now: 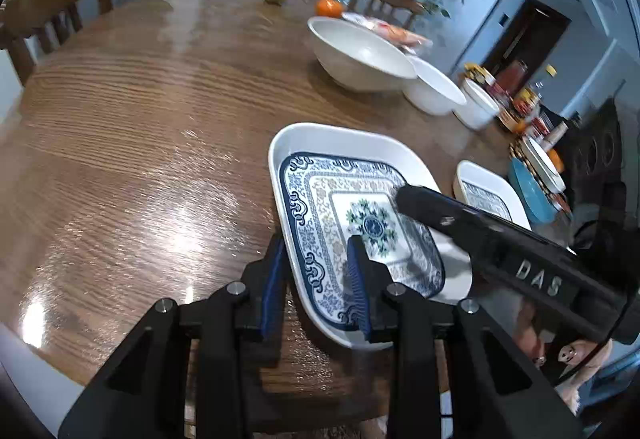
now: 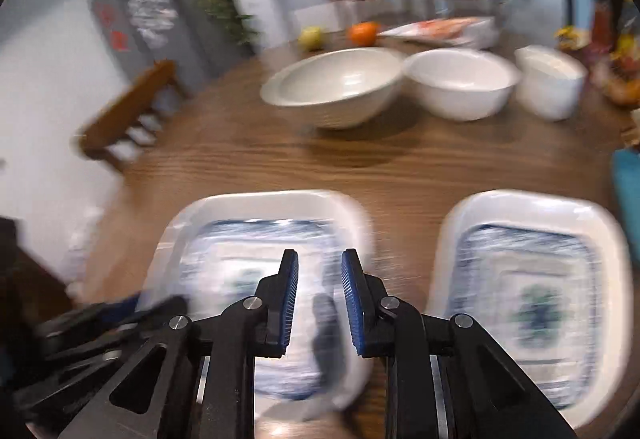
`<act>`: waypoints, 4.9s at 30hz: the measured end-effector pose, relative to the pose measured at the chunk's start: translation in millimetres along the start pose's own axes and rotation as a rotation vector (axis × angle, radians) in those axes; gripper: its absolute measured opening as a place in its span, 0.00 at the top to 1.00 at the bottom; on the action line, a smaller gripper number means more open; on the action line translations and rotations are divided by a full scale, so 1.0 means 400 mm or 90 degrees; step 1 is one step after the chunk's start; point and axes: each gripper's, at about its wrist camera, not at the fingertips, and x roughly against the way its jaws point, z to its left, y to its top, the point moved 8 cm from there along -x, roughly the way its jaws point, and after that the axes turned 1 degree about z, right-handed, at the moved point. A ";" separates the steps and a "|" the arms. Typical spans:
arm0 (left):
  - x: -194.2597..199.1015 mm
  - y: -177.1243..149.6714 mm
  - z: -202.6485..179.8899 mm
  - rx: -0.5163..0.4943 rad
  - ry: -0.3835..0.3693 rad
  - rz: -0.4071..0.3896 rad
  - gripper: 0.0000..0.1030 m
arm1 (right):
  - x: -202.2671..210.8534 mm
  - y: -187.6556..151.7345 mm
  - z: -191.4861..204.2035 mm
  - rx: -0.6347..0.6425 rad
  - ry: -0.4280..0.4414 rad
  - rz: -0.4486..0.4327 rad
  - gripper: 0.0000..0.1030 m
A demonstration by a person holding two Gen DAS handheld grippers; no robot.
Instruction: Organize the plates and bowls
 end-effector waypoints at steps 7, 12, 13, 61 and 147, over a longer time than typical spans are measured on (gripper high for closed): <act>0.026 0.007 0.041 0.036 0.021 -0.013 0.73 | 0.006 0.021 -0.021 0.014 -0.115 -0.021 0.75; 0.028 0.005 0.019 0.018 0.026 -0.010 0.70 | 0.023 0.049 -0.086 -0.022 -0.150 -0.003 0.74; 0.021 0.002 0.017 0.017 0.027 -0.003 0.70 | 0.020 0.047 -0.092 -0.021 -0.153 0.007 0.72; 0.087 0.078 -0.160 -0.045 -0.001 -0.087 0.32 | 0.277 0.023 -0.164 -0.076 -0.183 -0.152 0.24; 0.107 -0.044 -0.220 -0.100 -0.099 -0.028 0.19 | 0.295 -0.105 -0.225 -0.123 -0.238 -0.171 0.16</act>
